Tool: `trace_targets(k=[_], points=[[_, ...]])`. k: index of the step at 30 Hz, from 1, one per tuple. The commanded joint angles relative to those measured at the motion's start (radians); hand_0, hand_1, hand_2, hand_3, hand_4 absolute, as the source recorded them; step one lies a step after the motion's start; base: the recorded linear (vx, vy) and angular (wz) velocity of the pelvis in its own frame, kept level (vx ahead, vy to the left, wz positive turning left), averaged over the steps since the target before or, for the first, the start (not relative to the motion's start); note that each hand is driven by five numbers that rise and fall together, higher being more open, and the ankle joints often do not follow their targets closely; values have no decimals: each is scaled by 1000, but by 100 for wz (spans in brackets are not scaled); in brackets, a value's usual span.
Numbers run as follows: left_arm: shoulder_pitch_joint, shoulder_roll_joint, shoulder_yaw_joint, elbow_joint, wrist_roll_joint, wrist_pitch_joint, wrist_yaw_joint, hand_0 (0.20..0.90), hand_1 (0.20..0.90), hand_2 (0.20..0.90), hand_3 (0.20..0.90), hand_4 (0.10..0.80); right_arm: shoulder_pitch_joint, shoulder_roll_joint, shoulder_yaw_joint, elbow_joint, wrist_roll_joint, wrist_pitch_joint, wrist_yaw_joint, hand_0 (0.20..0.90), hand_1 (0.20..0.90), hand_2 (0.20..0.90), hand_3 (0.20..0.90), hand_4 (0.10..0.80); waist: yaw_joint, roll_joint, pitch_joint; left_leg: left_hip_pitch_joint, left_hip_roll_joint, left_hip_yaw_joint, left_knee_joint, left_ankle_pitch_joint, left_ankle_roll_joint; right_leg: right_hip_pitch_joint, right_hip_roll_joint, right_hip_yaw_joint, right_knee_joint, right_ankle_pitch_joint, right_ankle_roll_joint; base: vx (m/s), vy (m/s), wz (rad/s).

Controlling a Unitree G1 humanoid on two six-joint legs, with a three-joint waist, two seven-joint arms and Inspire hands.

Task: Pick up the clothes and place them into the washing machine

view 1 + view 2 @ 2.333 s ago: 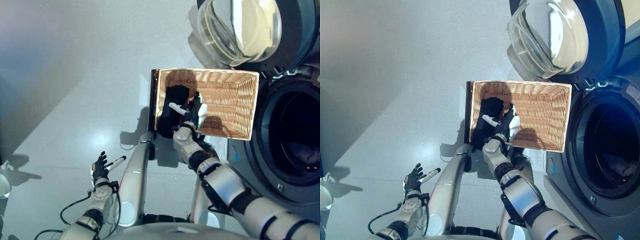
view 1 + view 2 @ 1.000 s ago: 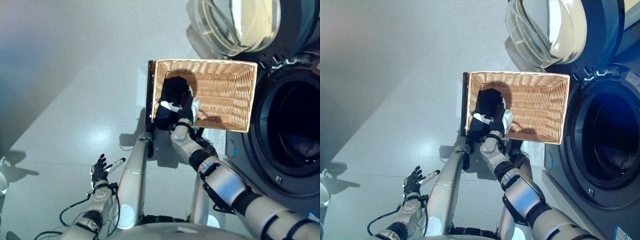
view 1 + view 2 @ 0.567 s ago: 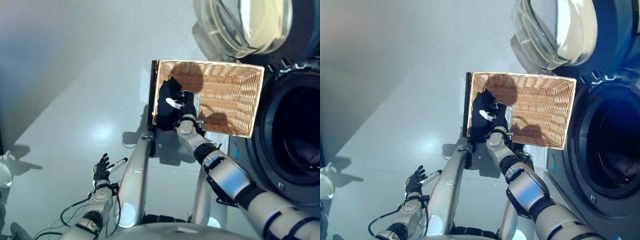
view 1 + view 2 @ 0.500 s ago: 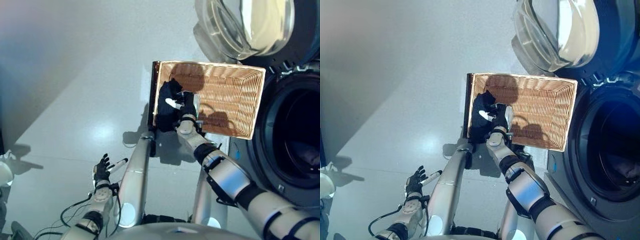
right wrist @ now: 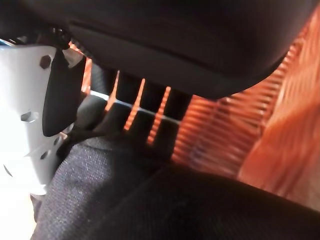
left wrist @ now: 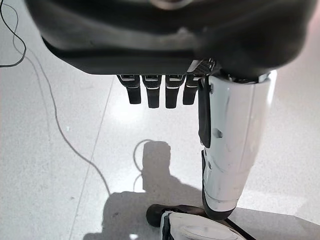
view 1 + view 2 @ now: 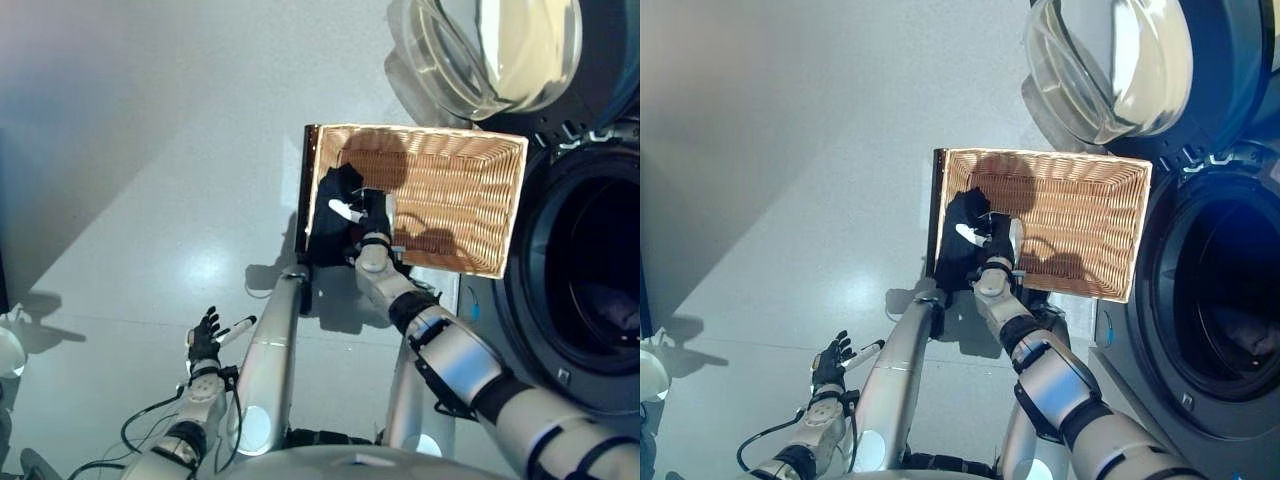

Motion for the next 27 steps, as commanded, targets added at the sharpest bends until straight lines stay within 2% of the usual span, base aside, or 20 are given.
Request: trace_targets(k=[1, 6, 17, 23, 27], points=[[74, 25, 6, 9, -22, 2, 5, 900, 900, 900, 900, 800, 41, 52, 15, -157, 44, -78, 101, 200, 200, 200, 200, 300, -13, -17, 0, 50, -24, 47, -60, 31, -24, 123, -53, 55, -226, 185, 72, 28, -6, -10], [71, 8, 25, 40, -29, 2, -16, 900, 900, 900, 900, 800, 113, -4, -5, -207, 96, -97, 150, 200, 200, 200, 200, 300, -36, -35, 0, 125, -13, 50, -114, 44, -31, 193, -50, 54, -278, 199, 79, 43, -17, -11], [60, -7, 108, 98, -57, -2, -94, 900, 900, 900, 900, 800, 285, -131, -141, -229, 302, -122, 334, 200, 200, 200, 200, 300, -83, -58, 0, 363, 14, 51, -301, 100, -61, 406, -43, 36, -423, 223, 98, 62, -36, -10], [53, -10, 136, 104, -81, -1, -124, 900, 900, 900, 900, 800, 360, -170, -204, -253, 378, -129, 393, 200, 200, 200, 200, 300, -105, -67, 0, 444, 25, 56, -399, 144, -75, 461, -31, 32, -473, 232, 104, 32, -35, -6], [57, -17, 147, 114, -82, 1, -137, 900, 900, 900, 900, 800, 391, -189, -231, -263, 378, -134, 394, 200, 200, 200, 200, 300, -119, -66, 0, 450, 31, 59, -395, 144, -77, 453, -20, 43, -462, 227, 100, 15, -21, -9]])
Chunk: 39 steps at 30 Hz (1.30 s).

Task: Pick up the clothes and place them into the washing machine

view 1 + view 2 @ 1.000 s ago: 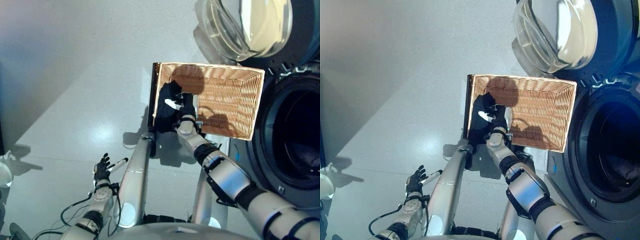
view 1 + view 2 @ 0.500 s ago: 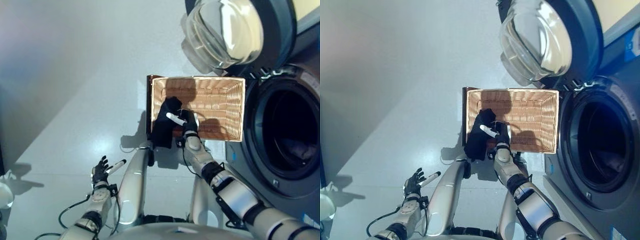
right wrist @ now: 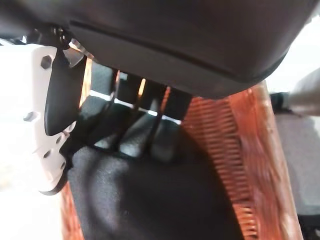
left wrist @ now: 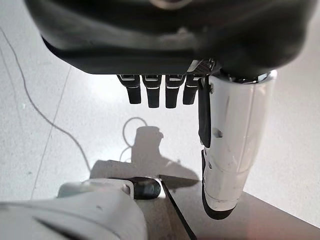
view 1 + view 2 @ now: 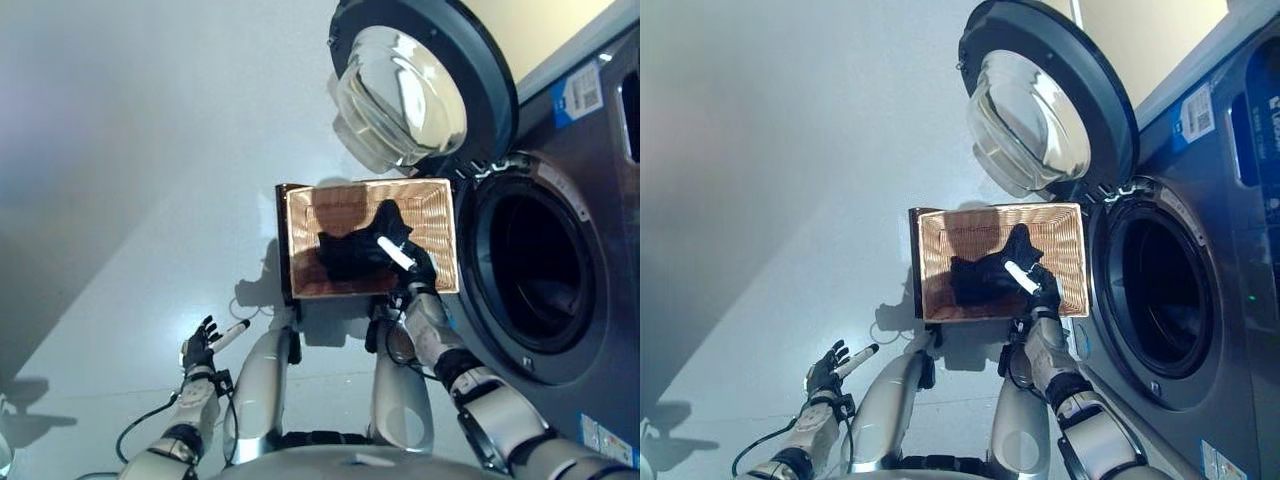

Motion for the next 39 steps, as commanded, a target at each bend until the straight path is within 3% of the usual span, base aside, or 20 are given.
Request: trace_targets(k=[1, 9, 14, 15, 16, 26, 39], points=[[61, -7, 37, 53, -14, -9, -6, 900, 900, 900, 900, 800, 38, -29, -36, -117, 16, -69, 31, 200, 200, 200, 200, 300, -10, -11, -7, -45, 45, -39, 52, 19, -114, 21, -39, 22, -68, 101, 35, 6, -9, -11], [63, -13, 42, 54, -7, -16, -9, 900, 900, 900, 900, 800, 38, -36, -39, -111, -12, -65, 26, 200, 200, 200, 200, 300, -21, 2, -7, -40, 53, -25, 46, 25, -117, 5, -28, 39, -60, 97, 33, 2, -6, -6], [62, -11, 30, 43, 1, -24, -1, 900, 900, 900, 900, 800, 5, -55, 27, -142, -163, -52, -27, 200, 200, 200, 200, 300, -23, 6, -7, -66, 51, -25, 58, 24, -116, -27, -27, 46, -50, 102, 30, -16, -13, -8], [64, -9, 26, 40, 7, -24, 2, 900, 900, 900, 900, 800, -9, -61, 55, -150, -230, -42, -50, 829, 829, 829, 829, 749, -22, 8, -7, -72, 51, -26, 63, 20, -116, -32, -27, 47, -45, 98, 29, -25, -30, -2], [64, -7, 23, 34, 11, -25, 5, 900, 900, 900, 900, 800, -23, -66, 72, -159, -263, -37, -61, 900, 900, 900, 900, 800, -21, 7, -7, -82, 49, -27, 64, 24, -116, -39, -28, 47, -47, 104, 29, -27, -25, -3], [65, 4, 3, 22, 38, -35, 65, 900, 900, 900, 900, 800, -151, -11, 158, -99, -597, 28, -252, 900, 900, 900, 900, 800, -10, 12, -7, -157, 45, -26, 101, 18, -115, -99, -27, 52, -34, 114, 21, -14, -3, 4], [72, 2, -13, -9, 64, -38, 113, 900, 900, 900, 900, 800, -158, 53, 240, -114, -812, 103, -332, 900, 900, 900, 900, 800, -17, -1, -7, -236, 41, -25, 158, -3, -109, -170, -18, 67, -6, 113, 13, -2, 1, 1]])
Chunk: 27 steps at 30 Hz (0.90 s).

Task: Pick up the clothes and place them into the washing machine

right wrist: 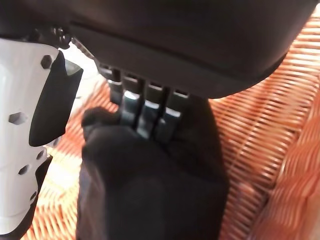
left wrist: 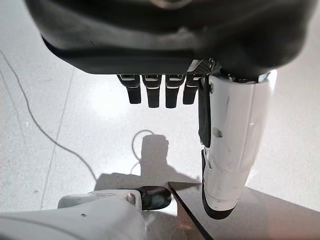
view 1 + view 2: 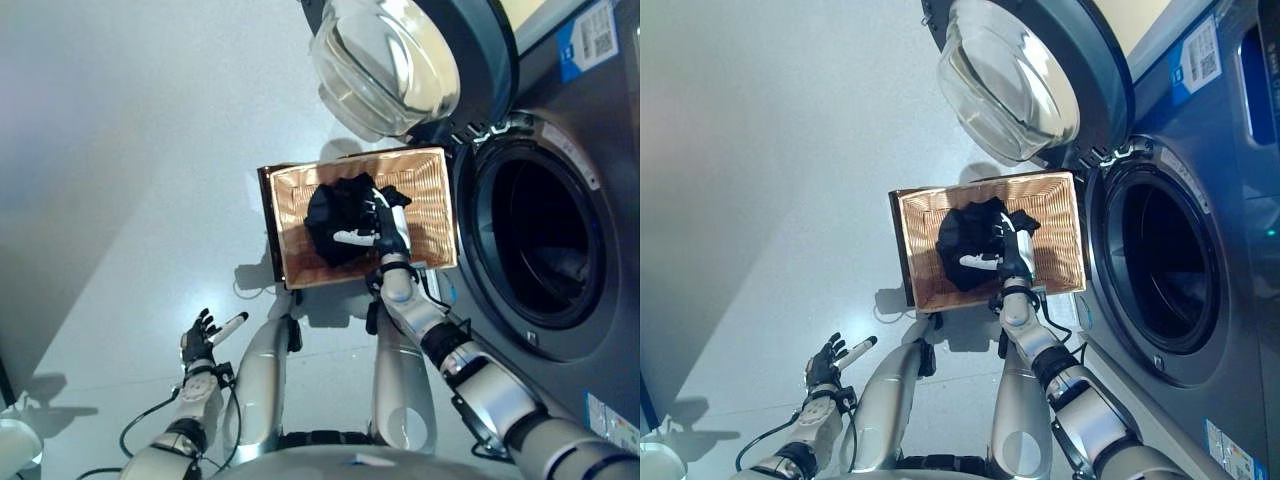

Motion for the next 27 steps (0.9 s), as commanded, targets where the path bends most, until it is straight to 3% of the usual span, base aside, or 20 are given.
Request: trace_targets(k=[1, 13, 24, 25, 26, 27], points=[[93, 12, -29, 5, 24, -13, 49, 900, 900, 900, 900, 800, -9, 41, 50, -43, -86, 9, -31, 900, 900, 900, 900, 800, 6, -19, -15, -110, 28, -53, 150, -18, -98, -3, -35, 33, -63, 116, 32, 0, 0, 0], [109, 23, -79, -26, 46, -17, 68, 900, 900, 900, 900, 800, -91, 86, 101, 202, -244, 83, -89, 900, 900, 900, 900, 800, 28, 17, -15, -291, 18, -58, 401, -113, -76, -160, -32, 65, 140, 46, 8, -37, 16, 3], [125, 39, -111, -52, 46, -11, 53, 900, 900, 900, 900, 800, -198, 87, 108, 364, -267, 126, -76, 900, 900, 900, 900, 800, 59, 51, -15, -369, 11, -53, 478, -132, -67, -239, -32, 73, 223, 24, -3, -31, 17, 1], [122, 42, -109, -49, 49, -9, 48, 900, 900, 900, 900, 800, -210, 81, 107, 380, -270, 131, -68, 738, 738, 738, 738, 684, 63, 54, -15, -369, 10, -54, 477, -131, -66, -241, -31, 73, 225, 23, -3, -10, 9, 9], [124, 42, -111, -50, 48, -10, 48, 900, 900, 900, 900, 800, -215, 78, 107, 388, -273, 134, -65, 200, 200, 200, 200, 300, 65, 55, -15, -370, 9, -52, 477, -131, -65, -242, -33, 72, 226, 24, -4, -10, 17, 8], [124, 44, -115, -51, 50, -9, 45, 900, 900, 900, 900, 800, -222, 71, 105, 403, -276, 140, -61, 200, 200, 200, 200, 300, 67, 57, -15, -367, 7, -52, 475, -131, -64, -240, -34, 73, 225, 24, -3, -1, 19, 4]])
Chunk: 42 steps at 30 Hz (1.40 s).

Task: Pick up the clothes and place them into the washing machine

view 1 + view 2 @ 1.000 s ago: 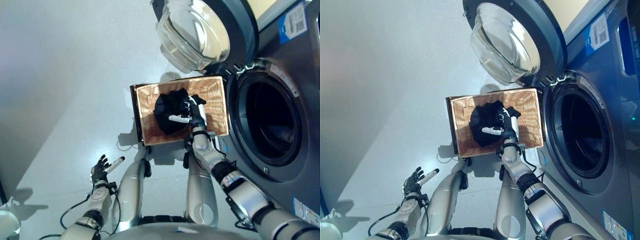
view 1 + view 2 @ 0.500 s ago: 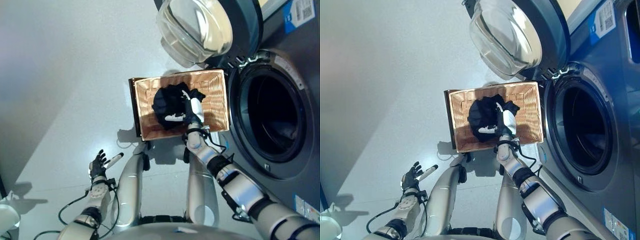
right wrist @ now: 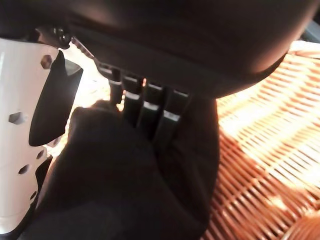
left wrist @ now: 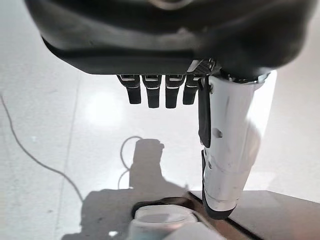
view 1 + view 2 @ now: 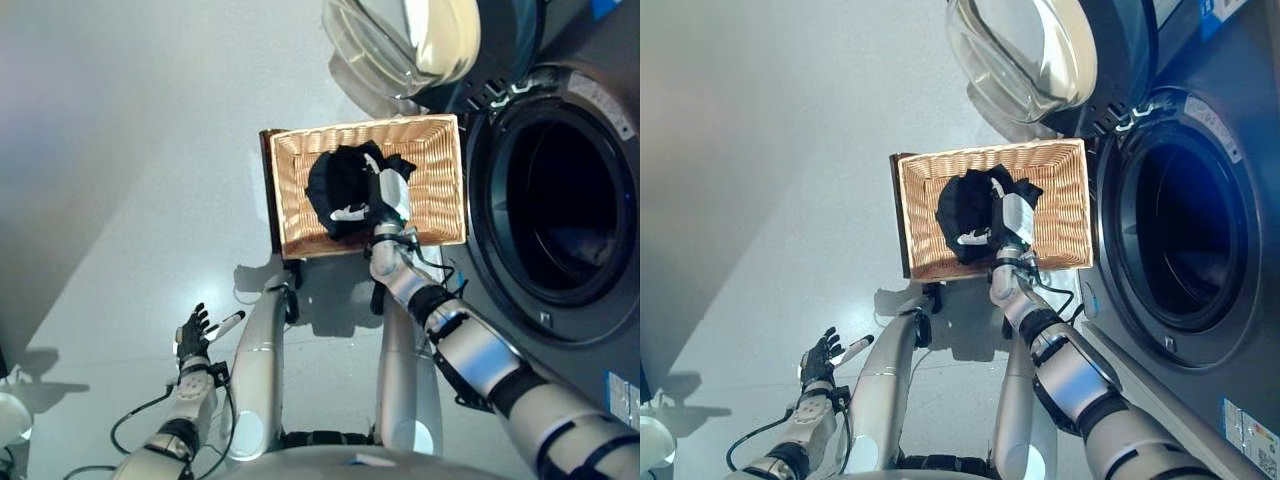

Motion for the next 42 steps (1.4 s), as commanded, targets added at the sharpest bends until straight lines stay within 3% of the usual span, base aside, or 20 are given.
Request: trace_targets(k=[1, 23, 31, 36, 42], points=[[99, -5, -43, -25, 16, 2, 14, 900, 900, 900, 900, 800, 53, 23, 41, 99, -19, 85, 83, 200, 200, 200, 200, 300, 33, 51, -10, -68, -13, -14, 139, -24, -56, 0, -35, 49, 4, 66, -7, 0, 0, 0], [65, -26, -32, 17, 23, 8, 31, 900, 900, 900, 900, 800, 61, 3, 26, 106, -58, 101, 43, 200, 200, 200, 200, 300, 24, 53, -10, -33, -19, -6, 107, -22, -50, 30, -37, 48, -7, 61, 1, 4, 2, 0], [61, -31, -24, 30, 17, 9, 31, 900, 900, 900, 900, 800, 72, -8, -6, 66, 10, 69, 38, 200, 200, 200, 200, 300, 16, 46, -10, -1, -17, -7, 80, -13, -52, 60, -36, 44, -27, 68, 2, 0, 0, 0], [59, -30, 12, 41, 11, 10, 29, 900, 900, 900, 900, 800, 145, -38, -62, -124, 157, -20, 59, 200, 200, 200, 200, 300, -4, 21, -10, 71, -13, -9, 23, 1, -57, 127, -37, 37, -73, 78, 8, 23, -4, -1], [71, -28, 51, 37, 1, 4, 21, 900, 900, 900, 900, 800, 232, -90, -110, -317, 214, -65, 81, 200, 200, 200, 200, 300, -20, -8, -10, 175, -8, -13, -50, 16, -65, 225, -41, 24, -133, 92, 20, 50, -20, -7]])
